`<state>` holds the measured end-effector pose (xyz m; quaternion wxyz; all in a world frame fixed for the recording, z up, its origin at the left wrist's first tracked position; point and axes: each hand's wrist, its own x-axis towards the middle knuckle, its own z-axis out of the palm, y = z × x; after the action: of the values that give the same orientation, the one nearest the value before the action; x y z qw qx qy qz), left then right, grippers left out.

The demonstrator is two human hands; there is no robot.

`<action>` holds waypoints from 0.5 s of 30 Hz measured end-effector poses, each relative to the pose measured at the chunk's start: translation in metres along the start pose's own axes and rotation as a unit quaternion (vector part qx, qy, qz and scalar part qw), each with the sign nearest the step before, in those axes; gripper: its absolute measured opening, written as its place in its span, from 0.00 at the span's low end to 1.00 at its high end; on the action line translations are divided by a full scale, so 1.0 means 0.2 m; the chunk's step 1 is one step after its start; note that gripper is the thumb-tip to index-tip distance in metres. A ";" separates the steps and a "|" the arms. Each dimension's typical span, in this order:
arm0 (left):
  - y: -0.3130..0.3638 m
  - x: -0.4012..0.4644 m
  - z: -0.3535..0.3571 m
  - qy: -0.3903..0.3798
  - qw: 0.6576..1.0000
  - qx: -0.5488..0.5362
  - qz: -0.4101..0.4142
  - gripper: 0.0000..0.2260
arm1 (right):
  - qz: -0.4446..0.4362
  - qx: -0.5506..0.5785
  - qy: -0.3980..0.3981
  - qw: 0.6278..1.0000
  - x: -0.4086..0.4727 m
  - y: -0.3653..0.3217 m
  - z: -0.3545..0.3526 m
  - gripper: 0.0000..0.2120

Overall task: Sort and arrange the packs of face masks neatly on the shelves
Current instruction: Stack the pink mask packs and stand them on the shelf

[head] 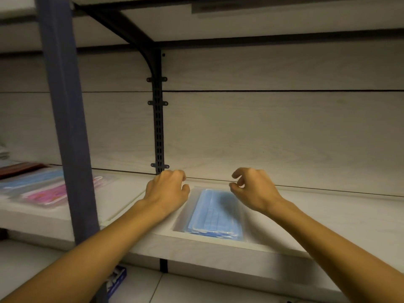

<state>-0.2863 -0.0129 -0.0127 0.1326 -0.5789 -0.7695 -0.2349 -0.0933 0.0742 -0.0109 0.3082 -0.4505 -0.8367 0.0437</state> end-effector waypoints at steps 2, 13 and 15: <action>0.02 -0.06 -0.05 0.033 0.999 0.033 0.023 0.14 | -0.043 -0.011 0.011 0.999 -0.03 -0.06 -0.02 0.16; -0.11 -0.39 -0.31 0.123 0.987 0.075 0.065 0.14 | -0.176 -0.021 0.014 0.984 -0.22 -0.51 -0.03 0.17; -0.16 -0.45 -0.37 0.128 0.987 0.069 0.069 0.14 | -0.182 -0.029 0.016 0.983 -0.27 -0.60 -0.04 0.17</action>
<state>-0.2953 -0.1324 0.0012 0.2855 -0.5856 -0.7184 -0.2439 -0.1535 -0.0397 0.0125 0.3113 -0.2998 -0.9007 -0.0448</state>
